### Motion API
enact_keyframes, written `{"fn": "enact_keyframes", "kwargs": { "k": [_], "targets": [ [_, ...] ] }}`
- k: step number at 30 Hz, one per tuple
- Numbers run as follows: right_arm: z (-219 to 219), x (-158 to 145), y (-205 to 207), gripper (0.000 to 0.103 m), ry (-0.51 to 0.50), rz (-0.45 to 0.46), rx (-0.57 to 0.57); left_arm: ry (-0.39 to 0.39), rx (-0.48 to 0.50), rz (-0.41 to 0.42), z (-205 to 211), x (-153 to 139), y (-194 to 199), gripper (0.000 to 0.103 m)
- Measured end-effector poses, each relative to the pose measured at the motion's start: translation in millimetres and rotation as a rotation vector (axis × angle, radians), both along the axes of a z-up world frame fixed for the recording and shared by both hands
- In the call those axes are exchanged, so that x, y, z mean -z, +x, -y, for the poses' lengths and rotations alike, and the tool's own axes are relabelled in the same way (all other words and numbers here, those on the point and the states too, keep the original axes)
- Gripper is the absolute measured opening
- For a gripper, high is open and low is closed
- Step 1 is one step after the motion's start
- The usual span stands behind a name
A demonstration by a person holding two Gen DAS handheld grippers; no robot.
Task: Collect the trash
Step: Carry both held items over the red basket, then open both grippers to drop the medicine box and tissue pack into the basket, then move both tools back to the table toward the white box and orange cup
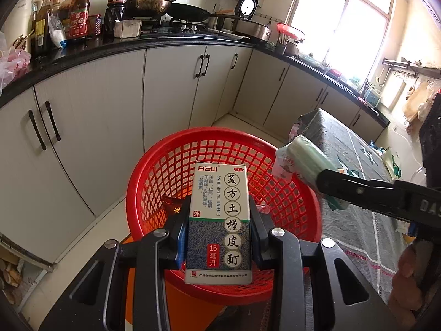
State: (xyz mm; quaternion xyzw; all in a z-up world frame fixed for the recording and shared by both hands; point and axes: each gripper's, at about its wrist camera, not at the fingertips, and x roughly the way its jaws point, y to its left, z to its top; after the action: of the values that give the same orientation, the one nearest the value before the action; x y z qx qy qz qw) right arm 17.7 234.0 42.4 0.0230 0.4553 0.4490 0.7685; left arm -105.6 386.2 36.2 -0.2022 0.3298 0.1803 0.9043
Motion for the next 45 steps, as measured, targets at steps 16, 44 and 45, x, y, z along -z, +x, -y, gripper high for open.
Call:
{"fn": "enact_keyframes", "kwargs": {
  "k": [16,44,45],
  "targets": [
    [15.8,-12.8,-0.8,0.056,0.052,0.021,0.011,0.001,0.008,0.025,7.1,-10.3,-6.6,0.049],
    [223.6,-15.4,-16.8,0.056,0.034,0.077,0.288,0.177,0.374,-0.055,221.9,-3.9,32.8,0.058],
    [232.7,-15.9,-17.2,0.056,0.039,0.079,0.301,0.182,0.384,-0.058,227.3,-3.0,33.3,0.058]
  ]
}}
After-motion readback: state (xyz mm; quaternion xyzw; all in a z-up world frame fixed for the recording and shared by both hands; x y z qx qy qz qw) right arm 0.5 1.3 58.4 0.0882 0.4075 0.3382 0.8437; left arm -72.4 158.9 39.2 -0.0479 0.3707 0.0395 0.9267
